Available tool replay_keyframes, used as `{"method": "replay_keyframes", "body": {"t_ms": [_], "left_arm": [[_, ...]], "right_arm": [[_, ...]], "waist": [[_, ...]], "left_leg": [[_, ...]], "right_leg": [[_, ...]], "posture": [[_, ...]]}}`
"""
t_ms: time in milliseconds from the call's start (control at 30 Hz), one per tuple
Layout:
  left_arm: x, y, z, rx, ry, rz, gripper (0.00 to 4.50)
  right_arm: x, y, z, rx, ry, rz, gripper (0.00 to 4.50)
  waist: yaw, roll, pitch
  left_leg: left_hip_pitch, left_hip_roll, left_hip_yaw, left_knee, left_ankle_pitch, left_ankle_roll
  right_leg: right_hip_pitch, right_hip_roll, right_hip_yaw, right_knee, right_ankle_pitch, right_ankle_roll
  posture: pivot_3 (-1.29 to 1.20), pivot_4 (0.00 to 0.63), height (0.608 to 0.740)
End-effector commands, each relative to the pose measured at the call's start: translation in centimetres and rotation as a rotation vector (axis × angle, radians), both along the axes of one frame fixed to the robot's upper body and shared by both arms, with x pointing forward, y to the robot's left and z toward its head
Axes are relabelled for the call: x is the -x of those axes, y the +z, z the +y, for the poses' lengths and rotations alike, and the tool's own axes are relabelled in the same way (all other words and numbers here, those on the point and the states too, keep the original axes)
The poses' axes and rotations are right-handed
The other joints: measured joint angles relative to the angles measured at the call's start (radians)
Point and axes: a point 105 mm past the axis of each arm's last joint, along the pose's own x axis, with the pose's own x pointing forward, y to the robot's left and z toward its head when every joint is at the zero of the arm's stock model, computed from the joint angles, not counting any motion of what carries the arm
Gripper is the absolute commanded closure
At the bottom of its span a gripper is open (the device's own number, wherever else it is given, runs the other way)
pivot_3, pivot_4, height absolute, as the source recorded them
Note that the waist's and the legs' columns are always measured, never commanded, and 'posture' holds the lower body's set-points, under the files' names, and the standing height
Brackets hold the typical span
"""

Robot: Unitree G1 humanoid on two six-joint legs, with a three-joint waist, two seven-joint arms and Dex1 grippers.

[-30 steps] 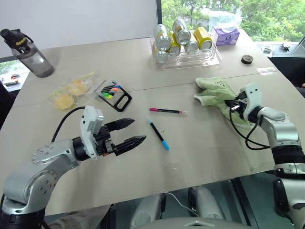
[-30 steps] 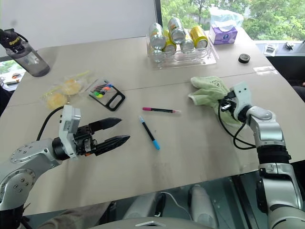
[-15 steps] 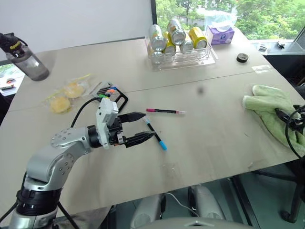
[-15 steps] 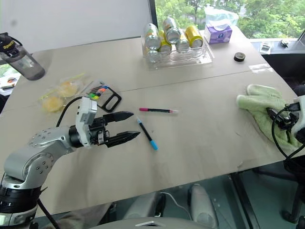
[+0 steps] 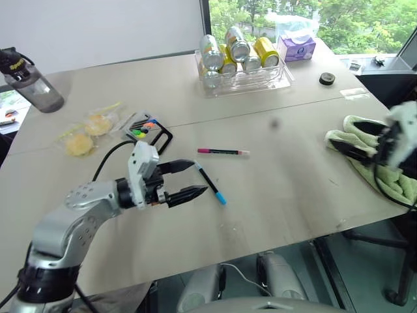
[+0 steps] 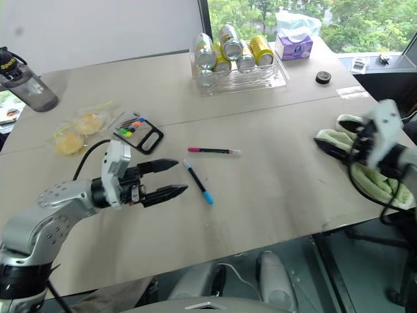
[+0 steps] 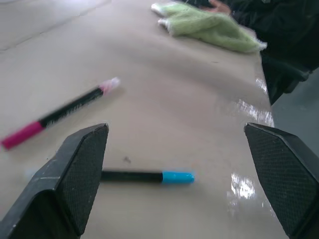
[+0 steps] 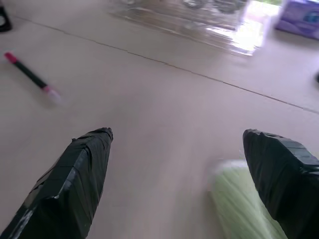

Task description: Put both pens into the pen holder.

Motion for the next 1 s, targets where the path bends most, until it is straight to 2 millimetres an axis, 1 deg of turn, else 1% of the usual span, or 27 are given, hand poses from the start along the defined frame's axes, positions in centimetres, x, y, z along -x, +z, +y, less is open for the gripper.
{"method": "replay_keyframes", "body": {"t_ms": [33, 133, 200, 300, 367, 433, 500, 600, 633, 667, 733, 767, 833, 967, 1000], "left_arm": [[1.1, -0.1, 1.0, -0.059, 0.037, -0.018, 0.0], [1.8, -0.4, 2.1, -0.064, 0.086, -0.007, 0.0], [2.1, -0.4, 2.7, -0.079, 0.115, -0.007, 0.0], [2.3, 0.0, 3.4, -0.08, 0.159, -0.026, 0.0], [2.4, 0.3, 3.6, -0.076, 0.178, -0.04, 0.0], [2.6, 0.6, 3.7, -0.073, 0.189, -0.048, 0.0], [2.8, 0.7, 3.7, -0.074, 0.194, -0.049, 0.0], [2.9, 0.9, 3.9, -0.087, 0.209, -0.049, 0.0], [2.9, 1.0, 4.0, -0.092, 0.212, -0.049, 0.0], [2.9, 1.1, 4.0, -0.094, 0.213, -0.049, 0.0], [2.8, 1.3, 3.9, -0.1, 0.206, -0.049, 0.0], [2.7, 1.3, 3.9, -0.103, 0.203, -0.049, 0.0], [2.5, 1.4, 3.9, -0.105, 0.199, -0.049, 0.0], [2.1, 1.5, 3.4, -0.099, 0.174, -0.046, 0.0], [2.0, 1.4, 3.4, -0.1, 0.168, -0.043, 0.0]], "right_arm": [[-1.0, -0.2, 4.5, 0.056, 0.152, -0.011, 0.07], [-2.2, -0.6, 8.7, 0.074, 0.277, -0.024, 0.07], [-2.8, -1.2, 11.2, 0.097, 0.355, -0.02, 0.07], [-3.4, -2.5, 14.0, 0.11, 0.434, 0.025, 0.07], [-3.8, -3.4, 15.1, 0.107, 0.455, 0.062, 0.07], [-4.4, -4.3, 15.7, 0.1, 0.457, 0.089, 0.07], [-4.9, -5.3, 16.0, 0.122, 0.454, 0.105, 0.07], [-5.9, -6.8, 15.8, 0.183, 0.42, 0.106, 0.07], [-6.2, -7.3, 15.7, 0.218, 0.414, 0.095, 0.3], [-6.4, -7.7, 15.6, 0.241, 0.413, 0.087, 0.63], [-6.3, -7.9, 15.7, 0.244, 0.426, 0.073, 1.1], [-6.2, -7.8, 15.8, 0.234, 0.431, 0.066, 1.71], [-6.1, -7.7, 15.7, 0.226, 0.433, 0.059, 2.31], [-5.9, -7.6, 15.1, 0.219, 0.416, 0.03, 4.18], [-5.8, -7.5, 14.8, 0.209, 0.405, 0.029, 4.49]], "waist": [[-0.002, 0.0, 0.0], [0.009, -0.002, 0.001], [0.008, -0.003, 0.001], [0.013, -0.003, 0.001], [0.011, -0.003, 0.001], [0.008, -0.003, 0.001], [0.008, -0.003, 0.001], [0.003, -0.003, 0.001], [0.002, -0.003, 0.001], [0.002, -0.003, 0.001], [0.001, -0.003, 0.001], [0.001, -0.003, 0.001], [0.001, -0.003, 0.001], [0.002, -0.003, 0.001], [0.002, -0.003, 0.001]], "left_leg": [[0.0, 0.0, 0.001, 0.0, 0.0, 0.0], [-0.003, 0.0, -0.002, 0.0, 0.0, 0.0], [-0.005, -0.001, -0.002, 0.0, 0.0, 0.0], [-0.006, -0.001, -0.004, 0.0, 0.0, 0.0], [-0.007, -0.001, -0.004, 0.0, 0.0, 0.0], [-0.007, -0.002, -0.005, 0.0, 0.0, 0.0], [-0.008, -0.002, -0.005, 0.0, 0.0, 0.0], [-0.008, -0.002, -0.004, -0.001, 0.0, 0.0], [-0.008, -0.002, -0.003, -0.001, 0.0, -0.001], [-0.008, -0.002, -0.003, -0.001, 0.0, -0.001], [-0.008, -0.002, -0.003, -0.001, 0.001, -0.001], [-0.008, -0.002, -0.003, -0.001, 0.001, -0.002], [-0.008, -0.002, -0.003, 0.0, 0.001, -0.002], [-0.007, -0.002, -0.002, 0.0, 0.001, -0.002], [-0.007, -0.002, -0.003, 0.0, 0.001, -0.002]], "right_leg": [[0.0, 0.0, 0.0, 0.0, 0.0, 0.0], [-0.002, 0.0, 0.0, 0.0, 0.0, 0.0], [-0.004, -0.001, -0.001, 0.0, 0.0, 0.0], [-0.004, -0.001, -0.002, -0.001, 0.0, 0.0], [-0.004, -0.001, -0.003, -0.002, 0.0, 0.0], [-0.004, -0.001, -0.004, -0.003, 0.0, 0.0], [-0.005, -0.001, -0.005, -0.003, 0.0, 0.0], [-0.007, -0.001, -0.004, -0.002, 0.0, 0.0], [-0.008, -0.001, -0.004, -0.001, 0.0, 0.0], [-0.008, -0.001, -0.004, 0.0, 0.0, 0.0], [-0.008, -0.001, -0.003, 0.001, 0.0, 0.0], [-0.008, -0.001, -0.003, 0.001, 0.0, 0.0], [-0.008, -0.001, -0.003, 0.002, 0.0, 0.0], [-0.008, -0.001, -0.003, 0.004, 0.0, 0.0], [-0.008, -0.001, -0.003, 0.004, 0.0, 0.0]], "posture": [[0.0, 0.15, 0.739], [0.0, 0.15, 0.739], [0.0, 0.15, 0.739], [0.0, 0.15, 0.739], [0.0, 0.15, 0.739], [0.0, 0.15, 0.739], [0.0, 0.15, 0.739], [0.0, 0.15, 0.739], [0.0, 0.15, 0.739], [0.0, 0.15, 0.739], [0.0, 0.15, 0.739], [0.0, 0.15, 0.739], [0.0, 0.15, 0.739], [0.0, 0.15, 0.739], [0.0, 0.15, 0.739]]}}
